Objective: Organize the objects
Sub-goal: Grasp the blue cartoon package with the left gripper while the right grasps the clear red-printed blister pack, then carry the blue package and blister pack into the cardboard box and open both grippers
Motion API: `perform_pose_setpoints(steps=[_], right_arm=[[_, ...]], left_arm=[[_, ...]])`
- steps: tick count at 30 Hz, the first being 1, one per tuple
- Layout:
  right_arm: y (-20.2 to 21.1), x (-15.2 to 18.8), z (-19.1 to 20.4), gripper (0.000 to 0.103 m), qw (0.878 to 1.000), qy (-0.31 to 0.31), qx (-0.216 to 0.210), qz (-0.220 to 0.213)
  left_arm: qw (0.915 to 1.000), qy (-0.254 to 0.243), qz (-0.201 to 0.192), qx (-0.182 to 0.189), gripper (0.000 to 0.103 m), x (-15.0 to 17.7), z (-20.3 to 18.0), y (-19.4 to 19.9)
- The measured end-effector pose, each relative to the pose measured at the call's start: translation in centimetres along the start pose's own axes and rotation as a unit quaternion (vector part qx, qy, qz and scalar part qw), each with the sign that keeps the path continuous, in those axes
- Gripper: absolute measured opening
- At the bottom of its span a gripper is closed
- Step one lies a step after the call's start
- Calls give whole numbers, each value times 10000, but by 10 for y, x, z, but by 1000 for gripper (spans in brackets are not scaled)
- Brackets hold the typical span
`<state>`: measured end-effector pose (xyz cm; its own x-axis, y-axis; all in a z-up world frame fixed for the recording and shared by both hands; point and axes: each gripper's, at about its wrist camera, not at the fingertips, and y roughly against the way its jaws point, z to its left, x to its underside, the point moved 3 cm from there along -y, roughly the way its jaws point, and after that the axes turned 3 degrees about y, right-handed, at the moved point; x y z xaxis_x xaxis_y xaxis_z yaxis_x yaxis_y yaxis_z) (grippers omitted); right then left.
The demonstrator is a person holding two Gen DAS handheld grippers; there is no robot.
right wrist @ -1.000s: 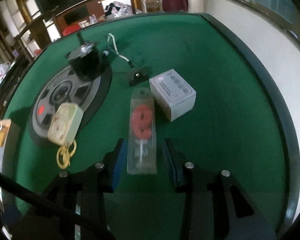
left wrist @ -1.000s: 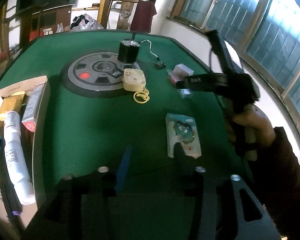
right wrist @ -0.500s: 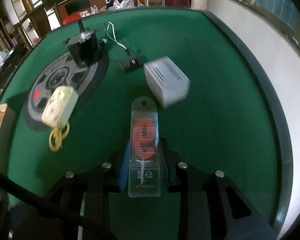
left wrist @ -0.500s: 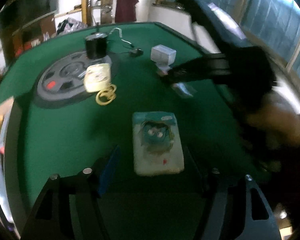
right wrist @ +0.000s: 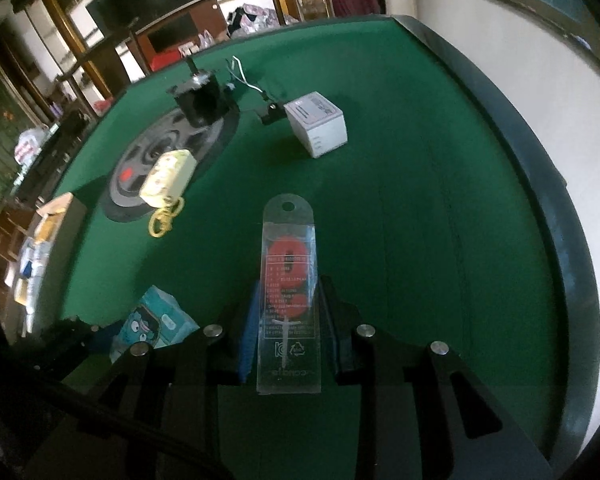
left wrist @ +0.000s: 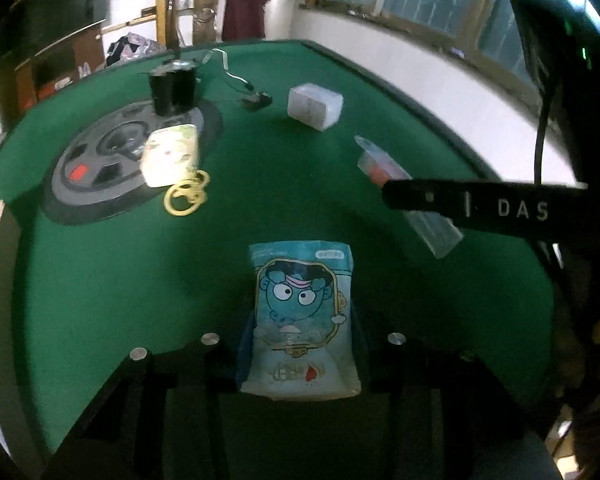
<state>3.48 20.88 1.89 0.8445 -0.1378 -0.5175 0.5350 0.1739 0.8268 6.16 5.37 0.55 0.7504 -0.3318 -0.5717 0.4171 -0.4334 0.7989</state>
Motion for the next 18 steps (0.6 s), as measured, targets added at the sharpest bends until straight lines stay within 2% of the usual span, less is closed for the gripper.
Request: perform_pose_setpoints(steps=[8,18], right_arm=[[8,6,27,25,9993,-6,-363,-79],[21,12,100,25,9945,356,-982,-121]], left_arm=[[9975,434,-552,124,35,5,23,52],[9917,967,-808,-252,35,32,70,111]])
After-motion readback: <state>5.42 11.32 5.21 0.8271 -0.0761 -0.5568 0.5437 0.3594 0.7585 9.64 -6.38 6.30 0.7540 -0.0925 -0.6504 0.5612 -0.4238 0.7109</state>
